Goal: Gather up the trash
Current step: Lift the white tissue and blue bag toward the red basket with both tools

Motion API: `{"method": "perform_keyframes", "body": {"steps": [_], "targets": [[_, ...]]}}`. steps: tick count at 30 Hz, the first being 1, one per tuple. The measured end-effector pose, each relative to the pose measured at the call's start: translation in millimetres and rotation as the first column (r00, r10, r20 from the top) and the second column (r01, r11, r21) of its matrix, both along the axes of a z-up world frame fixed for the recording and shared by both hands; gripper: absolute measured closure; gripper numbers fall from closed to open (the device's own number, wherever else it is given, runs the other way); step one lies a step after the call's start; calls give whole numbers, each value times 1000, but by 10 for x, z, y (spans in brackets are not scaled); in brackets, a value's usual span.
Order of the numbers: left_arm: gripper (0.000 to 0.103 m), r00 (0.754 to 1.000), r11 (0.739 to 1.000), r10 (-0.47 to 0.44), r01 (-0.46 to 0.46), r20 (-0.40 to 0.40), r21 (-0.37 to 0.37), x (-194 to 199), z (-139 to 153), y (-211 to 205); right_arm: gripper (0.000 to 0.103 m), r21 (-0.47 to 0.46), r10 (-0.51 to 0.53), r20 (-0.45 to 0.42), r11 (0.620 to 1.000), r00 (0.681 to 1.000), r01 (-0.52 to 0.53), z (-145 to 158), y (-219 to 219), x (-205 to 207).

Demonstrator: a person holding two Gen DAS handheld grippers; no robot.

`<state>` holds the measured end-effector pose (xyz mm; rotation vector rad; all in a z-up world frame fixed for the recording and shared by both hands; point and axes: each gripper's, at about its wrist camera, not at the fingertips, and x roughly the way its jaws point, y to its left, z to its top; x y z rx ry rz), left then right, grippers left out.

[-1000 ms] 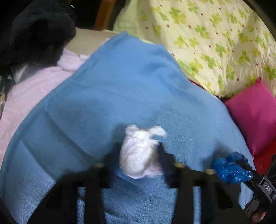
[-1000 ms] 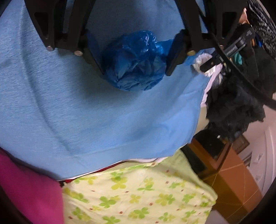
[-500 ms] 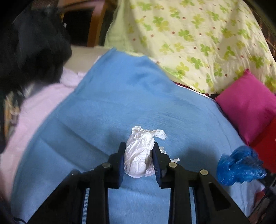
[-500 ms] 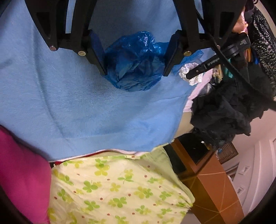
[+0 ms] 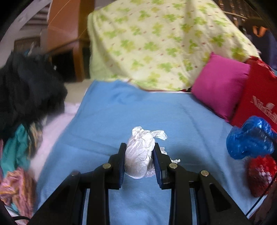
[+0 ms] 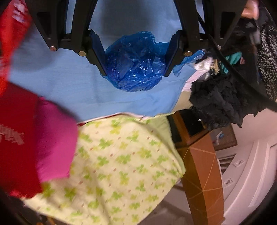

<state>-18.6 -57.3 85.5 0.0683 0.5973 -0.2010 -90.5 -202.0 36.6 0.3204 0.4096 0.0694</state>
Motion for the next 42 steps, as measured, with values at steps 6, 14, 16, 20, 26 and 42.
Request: {"method": "perform_keyframes", "body": {"steps": [6,14,16,20,26,42], "targets": [[72,992,996,-72,65,106,63,-486,454,-347,37,48,-95,65,995,993,92,158,-295,-750],[72,967,982,-175,157,187,109,-995,845,-713,37,81,-160,137,985,977,150,556,-527,-1423],[72,961,978,-190,168,199,121,-1064,903,-787,37,79,-171,170,984,971,160,679,-555,-1546],[72,950,972,-218,189,223,142,-1209,1005,-921,37,77,-192,218,981,957,179,866,-580,-1724],[72,939,963,-248,213,237,164,-1338,1086,-1081,37,104,-209,264,977,941,188,1007,-658,-1934],[72,916,933,-329,278,229,229,-1506,1076,-1564,36,230,-282,278,948,918,222,989,-1076,-2216]]}}
